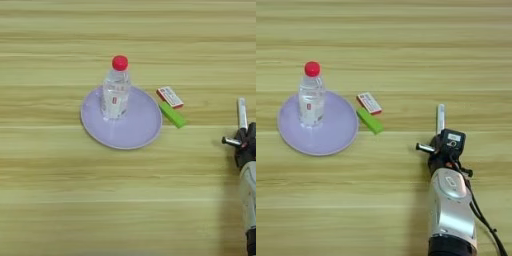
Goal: Move the objects on the table
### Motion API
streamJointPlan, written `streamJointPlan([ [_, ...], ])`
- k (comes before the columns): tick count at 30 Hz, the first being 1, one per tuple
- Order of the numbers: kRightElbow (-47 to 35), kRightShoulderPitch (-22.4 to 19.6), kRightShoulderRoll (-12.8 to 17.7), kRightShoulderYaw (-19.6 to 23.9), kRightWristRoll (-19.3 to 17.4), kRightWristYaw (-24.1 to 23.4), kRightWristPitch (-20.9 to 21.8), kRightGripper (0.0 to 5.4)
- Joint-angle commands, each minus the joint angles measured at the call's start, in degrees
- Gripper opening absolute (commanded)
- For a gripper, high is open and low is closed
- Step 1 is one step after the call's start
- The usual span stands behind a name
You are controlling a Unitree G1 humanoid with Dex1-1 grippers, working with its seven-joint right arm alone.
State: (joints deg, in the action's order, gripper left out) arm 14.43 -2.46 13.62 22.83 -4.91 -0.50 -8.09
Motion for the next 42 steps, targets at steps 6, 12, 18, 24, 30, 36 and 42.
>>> streamJointPlan([
  [6,-0.44,-1.42,1.67,-1.73,0.28,0.84,1.35,1.82],
  [12,-2.04,-1.07,1.93,-2.36,0.92,0.28,2.42,2.44],
  [18,-4.94,-0.31,2.5,-3.44,3.7,-1.27,4.97,3.04],
  [24,-7.39,0.11,2.26,-3.91,4.97,-1.54,5.58,3.58],
  [30,-8.43,0.29,2.31,-4.08,5.41,-1.72,6.02,4.24],
  [36,-10.35,-0.06,2.47,-4.08,4.9,-0.74,6.91,4.97],
  [42,-12.49,-0.6,1.41,-5.45,3.78,1.4,7.76,5.38],
])
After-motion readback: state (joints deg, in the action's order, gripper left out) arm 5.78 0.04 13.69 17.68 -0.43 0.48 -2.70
